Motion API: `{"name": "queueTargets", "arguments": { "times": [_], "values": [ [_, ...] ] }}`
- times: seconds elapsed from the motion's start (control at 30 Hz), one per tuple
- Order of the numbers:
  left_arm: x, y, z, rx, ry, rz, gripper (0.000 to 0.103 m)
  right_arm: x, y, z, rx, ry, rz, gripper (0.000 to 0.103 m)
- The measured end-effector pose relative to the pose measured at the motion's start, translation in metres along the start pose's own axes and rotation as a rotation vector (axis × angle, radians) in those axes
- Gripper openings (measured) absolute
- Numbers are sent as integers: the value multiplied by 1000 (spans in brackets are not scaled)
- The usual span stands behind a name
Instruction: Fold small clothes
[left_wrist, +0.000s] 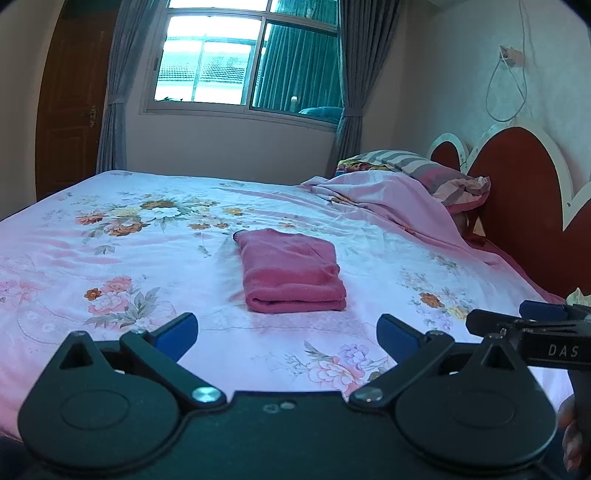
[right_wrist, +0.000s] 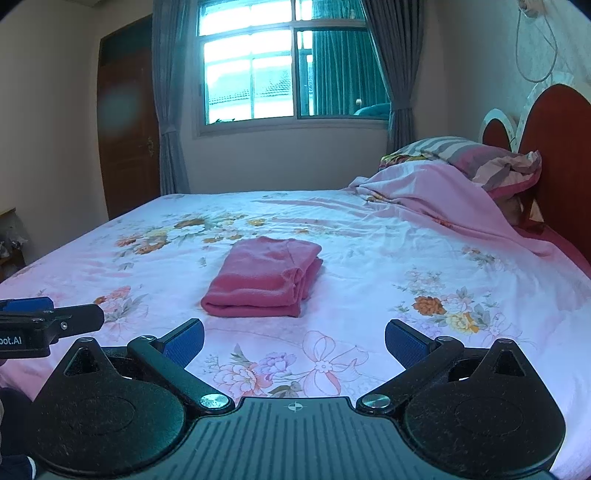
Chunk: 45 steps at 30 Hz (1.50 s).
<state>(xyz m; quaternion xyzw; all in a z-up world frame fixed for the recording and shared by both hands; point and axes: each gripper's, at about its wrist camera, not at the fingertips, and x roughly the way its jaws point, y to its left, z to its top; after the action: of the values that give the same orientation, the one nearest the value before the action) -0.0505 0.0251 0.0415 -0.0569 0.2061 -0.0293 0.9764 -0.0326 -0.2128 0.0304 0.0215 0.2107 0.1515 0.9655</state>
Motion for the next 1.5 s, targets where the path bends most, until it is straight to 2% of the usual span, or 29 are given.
{"name": "queueTargets", "arguments": {
  "times": [1.5],
  "values": [
    [3, 5, 6, 32, -8, -13, 101, -3, 2, 0, -4, -15, 0, 103]
  ]
}}
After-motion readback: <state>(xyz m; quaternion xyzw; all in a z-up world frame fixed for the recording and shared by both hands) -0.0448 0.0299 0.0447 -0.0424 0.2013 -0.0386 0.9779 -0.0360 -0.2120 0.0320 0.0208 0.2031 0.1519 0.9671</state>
